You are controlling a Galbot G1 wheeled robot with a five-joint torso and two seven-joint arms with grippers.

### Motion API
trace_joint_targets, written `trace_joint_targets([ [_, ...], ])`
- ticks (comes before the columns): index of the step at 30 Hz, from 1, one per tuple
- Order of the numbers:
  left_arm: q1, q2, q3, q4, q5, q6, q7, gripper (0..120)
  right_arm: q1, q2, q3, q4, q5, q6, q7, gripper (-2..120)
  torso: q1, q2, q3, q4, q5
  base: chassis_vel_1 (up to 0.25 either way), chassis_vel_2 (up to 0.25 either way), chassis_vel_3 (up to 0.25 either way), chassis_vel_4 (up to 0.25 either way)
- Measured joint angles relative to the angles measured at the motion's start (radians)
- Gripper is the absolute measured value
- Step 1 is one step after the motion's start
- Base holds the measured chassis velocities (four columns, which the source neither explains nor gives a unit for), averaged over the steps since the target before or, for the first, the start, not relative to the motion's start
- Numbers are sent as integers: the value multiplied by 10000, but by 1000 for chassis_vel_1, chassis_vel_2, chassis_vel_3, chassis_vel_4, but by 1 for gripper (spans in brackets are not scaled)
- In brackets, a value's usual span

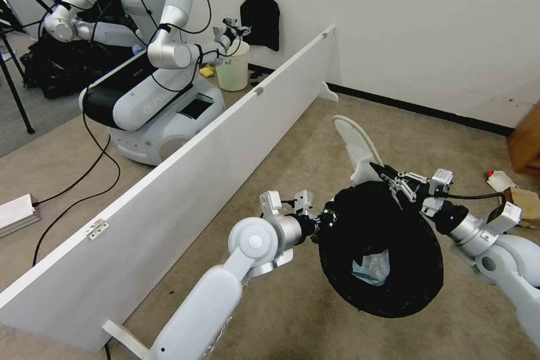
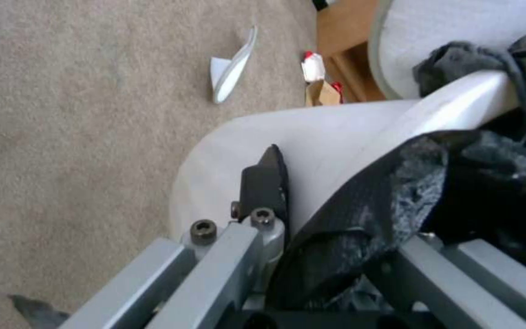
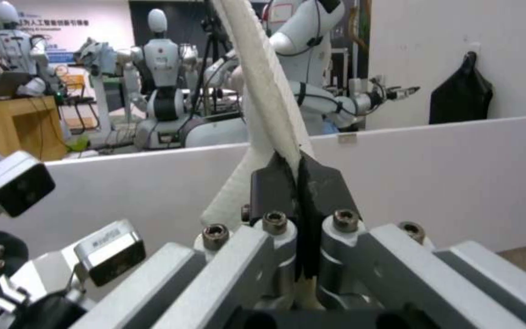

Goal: Pick up the trash bin, then pick up the garbage from the floor and place it into the trash bin.

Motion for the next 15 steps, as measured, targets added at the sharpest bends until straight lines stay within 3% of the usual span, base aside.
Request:
trace_joint_targets([
  [15, 371, 141, 348, 101, 771, 31, 290, 1, 369, 171, -120, -122, -228, 176, 999, 0, 0, 1, 0, 0, 0, 0, 0, 0, 0],
])
